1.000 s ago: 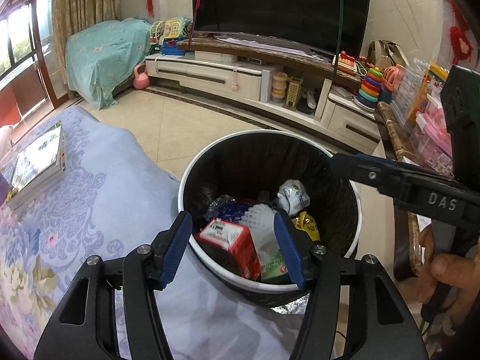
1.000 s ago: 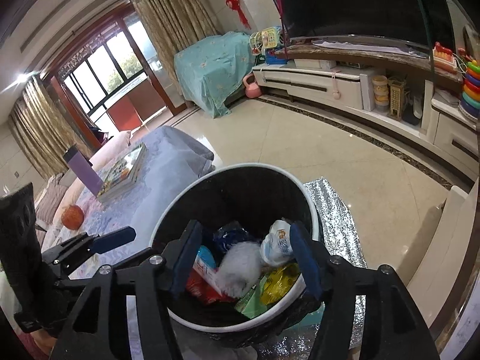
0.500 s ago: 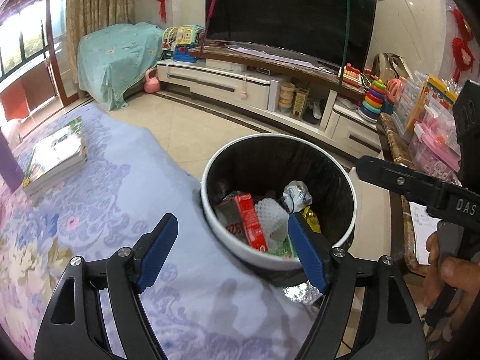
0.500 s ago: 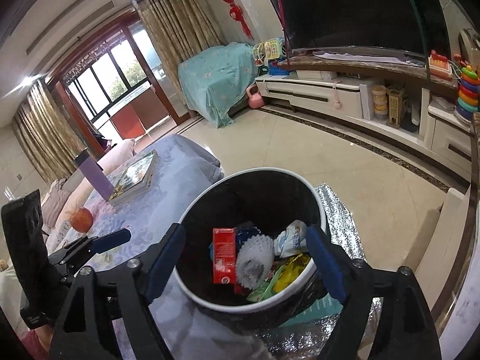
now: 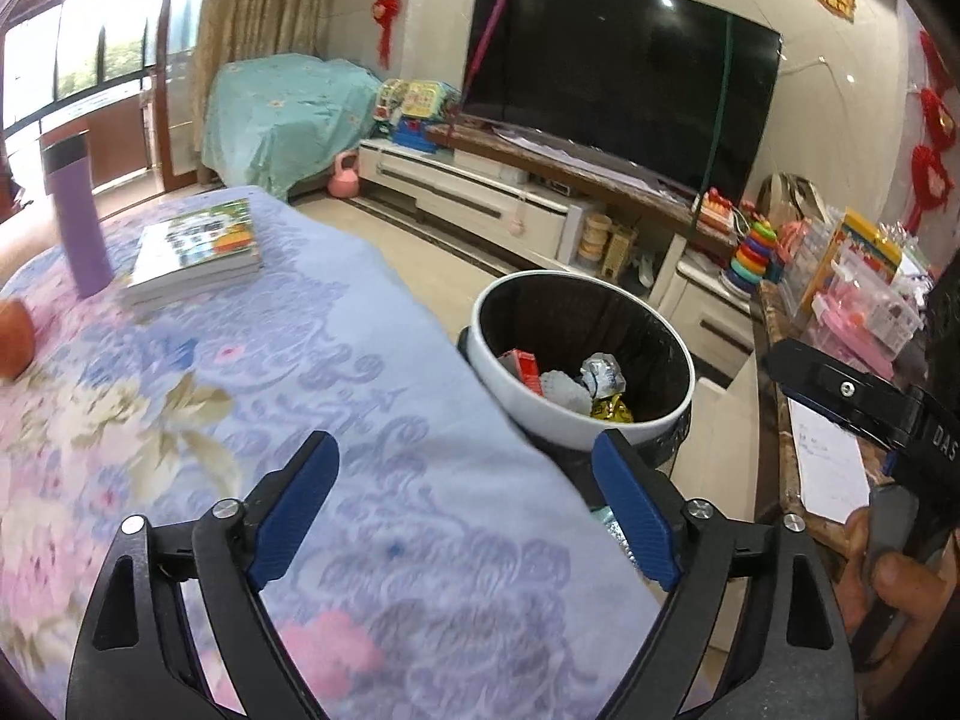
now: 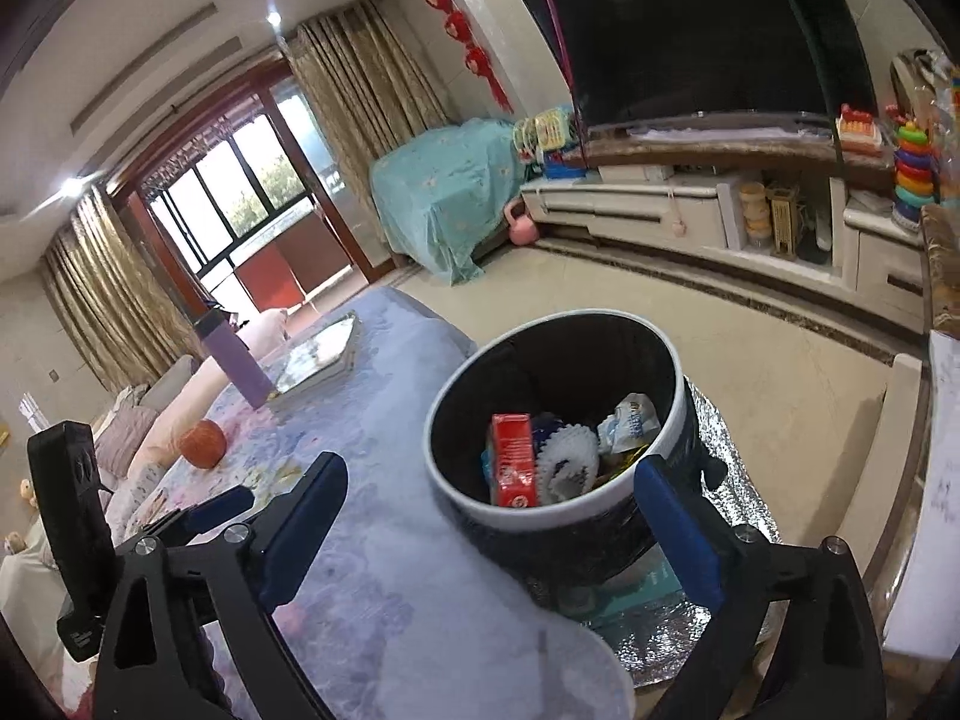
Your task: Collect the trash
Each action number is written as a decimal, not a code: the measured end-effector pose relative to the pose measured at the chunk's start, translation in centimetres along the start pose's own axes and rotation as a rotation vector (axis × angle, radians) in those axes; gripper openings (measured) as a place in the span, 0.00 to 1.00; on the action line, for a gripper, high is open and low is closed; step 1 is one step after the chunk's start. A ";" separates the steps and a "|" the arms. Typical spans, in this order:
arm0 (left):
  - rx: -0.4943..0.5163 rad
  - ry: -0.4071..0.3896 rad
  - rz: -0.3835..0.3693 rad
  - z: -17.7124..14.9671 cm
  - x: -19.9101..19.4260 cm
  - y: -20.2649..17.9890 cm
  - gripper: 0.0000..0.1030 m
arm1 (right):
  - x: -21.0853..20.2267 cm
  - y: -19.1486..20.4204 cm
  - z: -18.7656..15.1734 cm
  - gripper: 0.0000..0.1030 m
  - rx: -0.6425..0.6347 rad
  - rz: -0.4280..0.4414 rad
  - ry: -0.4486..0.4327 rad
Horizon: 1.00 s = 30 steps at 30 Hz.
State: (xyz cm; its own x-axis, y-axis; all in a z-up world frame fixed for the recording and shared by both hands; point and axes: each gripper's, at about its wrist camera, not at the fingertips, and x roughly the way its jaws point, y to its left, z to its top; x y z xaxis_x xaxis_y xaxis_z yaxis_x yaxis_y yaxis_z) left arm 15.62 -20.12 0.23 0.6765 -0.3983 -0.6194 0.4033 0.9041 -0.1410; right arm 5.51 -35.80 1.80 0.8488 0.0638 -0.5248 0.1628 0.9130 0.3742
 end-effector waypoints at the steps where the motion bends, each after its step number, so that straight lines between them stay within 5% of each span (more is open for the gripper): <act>1: -0.010 -0.005 0.004 -0.4 -0.5 0.2 0.87 | -0.4 0.3 -0.3 0.98 0.000 -0.002 -0.019; 14: -0.040 -0.105 0.079 -5.2 -6.5 1.9 0.94 | -3.7 3.3 -4.0 0.99 -0.028 -0.029 -0.085; 21: -0.016 -0.230 0.121 -6.3 -10.6 1.6 1.00 | -8.3 7.1 -4.5 1.00 -0.198 -0.087 -0.303; 30: 0.034 -0.321 0.227 -9.0 -11.9 1.4 1.00 | -6.9 6.8 -7.3 1.00 -0.198 -0.133 -0.270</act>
State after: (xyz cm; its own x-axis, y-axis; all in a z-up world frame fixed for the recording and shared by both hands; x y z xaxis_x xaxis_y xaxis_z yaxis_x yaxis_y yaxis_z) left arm 2.59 -12.69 0.49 0.9070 -0.2220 -0.3578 0.2381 0.9712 0.0011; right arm -2.91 -27.04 2.35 0.9333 -0.1458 -0.3281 0.2028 0.9681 0.1468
